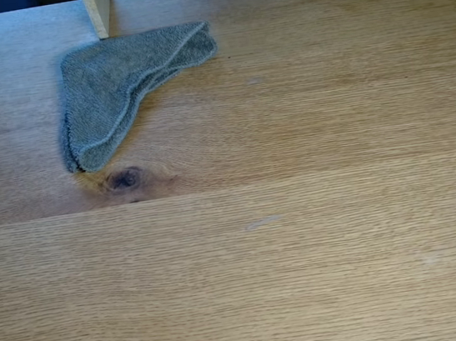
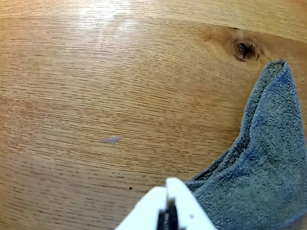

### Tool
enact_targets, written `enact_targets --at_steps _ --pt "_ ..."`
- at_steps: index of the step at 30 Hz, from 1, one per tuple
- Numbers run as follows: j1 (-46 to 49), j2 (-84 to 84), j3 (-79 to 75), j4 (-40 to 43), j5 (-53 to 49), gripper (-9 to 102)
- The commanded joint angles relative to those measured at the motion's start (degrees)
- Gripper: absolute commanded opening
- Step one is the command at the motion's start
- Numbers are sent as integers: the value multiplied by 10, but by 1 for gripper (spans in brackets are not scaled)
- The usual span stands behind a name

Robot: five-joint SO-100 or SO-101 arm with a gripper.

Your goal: Clean the area in front of the robot

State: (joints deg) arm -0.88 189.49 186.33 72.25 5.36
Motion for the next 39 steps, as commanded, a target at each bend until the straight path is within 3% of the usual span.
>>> enact_targets --at_steps 1,18,27,39 --pt "-12 -1 54 4 -31 0" --pt "-12 -1 54 4 -31 0" --pt "-131 -2 54 -37 -84 0" --pt "-126 -176 15 -259 -171 3"
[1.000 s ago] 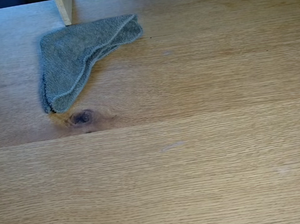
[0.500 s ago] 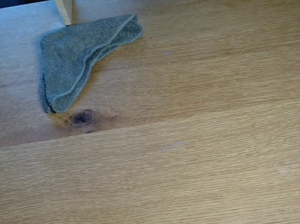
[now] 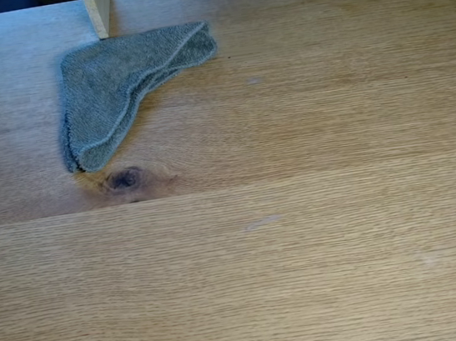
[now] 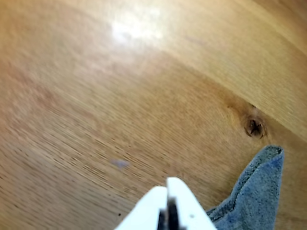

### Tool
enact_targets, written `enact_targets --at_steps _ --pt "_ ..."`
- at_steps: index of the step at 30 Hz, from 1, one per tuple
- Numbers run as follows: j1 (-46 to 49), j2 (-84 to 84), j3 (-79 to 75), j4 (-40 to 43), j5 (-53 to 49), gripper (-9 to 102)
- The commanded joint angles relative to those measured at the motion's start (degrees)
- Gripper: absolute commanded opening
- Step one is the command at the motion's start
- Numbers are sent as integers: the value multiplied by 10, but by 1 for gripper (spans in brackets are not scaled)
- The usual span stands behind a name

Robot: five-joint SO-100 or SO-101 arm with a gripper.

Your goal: Clean the area in front of the robot

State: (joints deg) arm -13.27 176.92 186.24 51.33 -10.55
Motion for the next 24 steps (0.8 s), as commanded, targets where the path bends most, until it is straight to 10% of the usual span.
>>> enact_targets --at_steps 1,24 --pt "1 -82 -3 -65 -8 3" --pt "439 -724 -642 5 149 37"
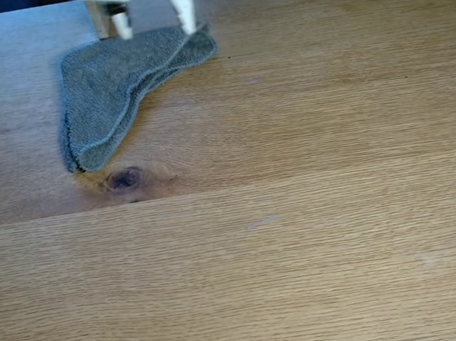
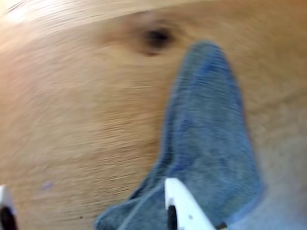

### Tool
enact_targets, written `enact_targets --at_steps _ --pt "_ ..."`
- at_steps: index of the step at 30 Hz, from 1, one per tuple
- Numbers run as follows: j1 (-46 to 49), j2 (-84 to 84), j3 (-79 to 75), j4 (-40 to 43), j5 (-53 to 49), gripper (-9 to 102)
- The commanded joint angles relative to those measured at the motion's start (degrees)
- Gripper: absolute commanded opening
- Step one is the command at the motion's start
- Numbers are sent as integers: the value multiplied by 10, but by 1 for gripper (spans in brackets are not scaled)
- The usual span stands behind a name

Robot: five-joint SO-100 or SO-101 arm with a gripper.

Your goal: Clean the area in front of the robot

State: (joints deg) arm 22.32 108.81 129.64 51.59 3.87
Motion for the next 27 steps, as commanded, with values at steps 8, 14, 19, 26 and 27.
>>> enact_targets --at_steps 8,14,19,26,27 --pt "230 -214 -77 -13 -62 44" --pt "272 -307 -77 -101 -124 45" --pt "283 -377 -77 -192 -163 44" --pt "282 -427 -77 -260 -194 33" --pt "280 -432 -77 -265 -195 31"
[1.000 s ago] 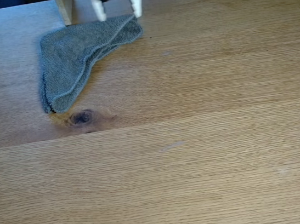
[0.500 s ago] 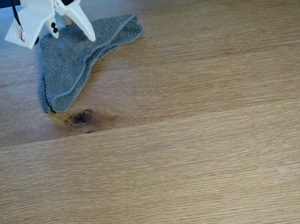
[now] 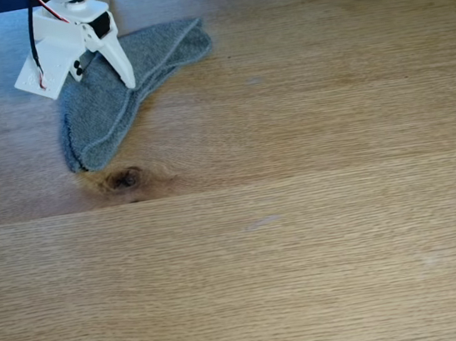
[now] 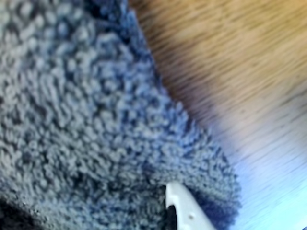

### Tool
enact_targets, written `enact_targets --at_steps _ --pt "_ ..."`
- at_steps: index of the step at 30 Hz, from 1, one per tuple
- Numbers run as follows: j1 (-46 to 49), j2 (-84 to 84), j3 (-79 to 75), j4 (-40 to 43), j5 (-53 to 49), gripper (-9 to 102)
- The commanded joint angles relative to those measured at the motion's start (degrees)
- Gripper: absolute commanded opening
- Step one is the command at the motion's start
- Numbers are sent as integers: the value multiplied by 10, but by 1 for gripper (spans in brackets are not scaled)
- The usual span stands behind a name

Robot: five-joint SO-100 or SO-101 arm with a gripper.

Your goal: Clean the area in front of the robot

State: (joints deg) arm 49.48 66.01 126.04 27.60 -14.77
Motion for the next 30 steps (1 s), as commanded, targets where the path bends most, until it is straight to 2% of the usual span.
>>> enact_targets --at_steps 1,12,20,30 --pt "8 -7 -41 -27 -11 30" --pt "-6 -25 -41 -50 -17 0" --pt "-45 83 -41 -22 18 0" --pt "-179 374 -48 158 40 0"
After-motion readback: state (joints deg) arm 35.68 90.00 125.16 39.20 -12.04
